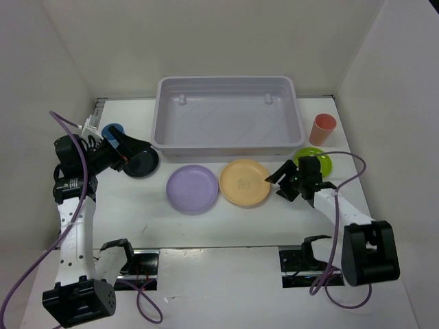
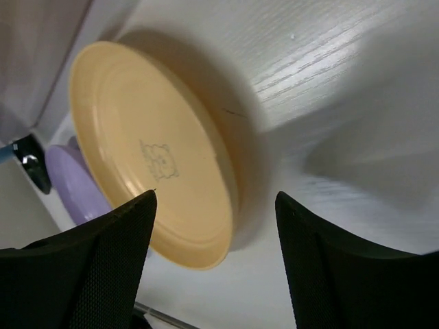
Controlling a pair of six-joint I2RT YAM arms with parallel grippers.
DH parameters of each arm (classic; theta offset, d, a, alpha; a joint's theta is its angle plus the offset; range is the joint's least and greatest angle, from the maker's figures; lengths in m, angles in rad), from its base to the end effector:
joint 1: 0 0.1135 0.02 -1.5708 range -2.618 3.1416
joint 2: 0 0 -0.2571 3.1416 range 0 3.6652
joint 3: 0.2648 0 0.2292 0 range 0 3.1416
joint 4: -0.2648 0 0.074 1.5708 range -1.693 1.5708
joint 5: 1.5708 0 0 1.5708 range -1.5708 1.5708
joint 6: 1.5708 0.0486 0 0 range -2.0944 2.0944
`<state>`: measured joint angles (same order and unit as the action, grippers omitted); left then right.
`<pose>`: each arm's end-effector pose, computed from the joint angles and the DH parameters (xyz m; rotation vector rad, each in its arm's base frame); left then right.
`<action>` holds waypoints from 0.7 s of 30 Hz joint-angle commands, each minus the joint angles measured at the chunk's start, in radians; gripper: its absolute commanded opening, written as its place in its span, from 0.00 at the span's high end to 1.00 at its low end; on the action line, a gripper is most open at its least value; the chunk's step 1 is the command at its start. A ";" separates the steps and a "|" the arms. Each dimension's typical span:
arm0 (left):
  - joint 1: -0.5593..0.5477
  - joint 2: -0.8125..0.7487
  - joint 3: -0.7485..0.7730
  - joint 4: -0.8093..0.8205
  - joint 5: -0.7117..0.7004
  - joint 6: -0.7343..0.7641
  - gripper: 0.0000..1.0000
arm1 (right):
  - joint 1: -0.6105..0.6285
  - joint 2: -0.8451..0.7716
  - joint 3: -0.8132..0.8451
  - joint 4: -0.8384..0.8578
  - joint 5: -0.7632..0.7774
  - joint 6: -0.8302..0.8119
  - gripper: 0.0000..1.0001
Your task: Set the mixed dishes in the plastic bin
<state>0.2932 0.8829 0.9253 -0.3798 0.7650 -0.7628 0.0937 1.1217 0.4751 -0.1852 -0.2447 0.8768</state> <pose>0.1803 0.0193 0.3453 -0.4815 1.8845 -1.0404 0.2007 0.0307 0.1702 0.8447 2.3580 0.7241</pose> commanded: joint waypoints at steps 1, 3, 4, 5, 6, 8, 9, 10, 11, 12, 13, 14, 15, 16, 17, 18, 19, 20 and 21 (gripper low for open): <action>0.003 -0.002 0.006 0.039 0.031 0.007 0.00 | 0.040 0.117 -0.007 0.150 0.054 -0.013 0.26; 0.003 -0.002 0.006 0.039 0.031 0.007 0.00 | 0.069 0.171 0.011 0.194 0.055 -0.024 0.29; 0.003 -0.002 0.006 0.039 0.031 0.007 0.00 | 0.078 0.199 0.011 0.204 0.055 -0.024 0.33; 0.003 -0.002 0.006 0.039 0.031 0.007 0.00 | 0.099 0.251 0.022 0.229 0.055 -0.033 0.36; 0.003 -0.002 0.006 0.039 0.031 0.007 0.00 | 0.110 0.275 0.037 0.230 0.055 -0.033 0.38; 0.003 -0.002 0.006 0.039 0.031 0.007 0.00 | 0.145 0.335 0.051 0.248 0.079 -0.033 0.48; 0.003 -0.002 0.006 0.030 0.031 0.007 0.00 | 0.156 0.349 0.060 0.248 0.088 -0.023 0.54; 0.003 -0.002 0.015 0.030 0.031 0.016 0.00 | 0.167 0.360 0.060 0.248 0.105 -0.013 0.68; 0.003 -0.002 0.015 0.030 0.022 0.016 0.00 | 0.181 0.369 0.060 0.248 0.114 -0.013 0.74; 0.003 -0.002 0.015 0.030 0.022 0.016 0.00 | 0.181 0.378 0.060 0.248 0.114 -0.004 0.80; 0.003 -0.002 0.015 0.030 0.022 0.016 0.00 | 0.190 0.379 0.069 0.236 0.126 -0.004 0.85; 0.003 -0.002 0.015 0.030 0.022 0.016 0.00 | 0.190 0.369 0.069 0.225 0.137 -0.004 0.91; 0.003 -0.002 0.015 0.030 0.022 0.016 0.00 | 0.190 0.359 0.069 0.195 0.146 -0.004 0.95; 0.003 -0.002 0.015 0.030 0.022 0.016 0.00 | 0.190 0.343 0.082 0.173 0.156 -0.004 1.00; 0.003 0.007 0.015 0.030 0.022 0.016 0.00 | 0.199 0.302 0.094 0.147 0.169 -0.004 1.00; 0.003 0.007 0.015 0.030 0.022 0.016 0.00 | 0.199 0.276 0.103 0.116 0.170 -0.013 1.00; 0.003 0.007 0.015 0.030 0.022 0.016 0.00 | 0.199 0.245 0.127 0.045 0.180 -0.027 1.00; 0.003 0.016 0.015 0.030 0.022 0.016 0.00 | 0.208 0.213 0.144 0.002 0.180 -0.027 1.00; 0.003 0.016 0.015 0.030 0.022 0.016 0.00 | 0.225 0.143 0.164 -0.041 0.180 -0.044 1.00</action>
<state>0.2932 0.8913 0.9253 -0.3809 0.7650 -0.7620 0.2913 1.3926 0.5594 -0.0799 -0.1242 0.8654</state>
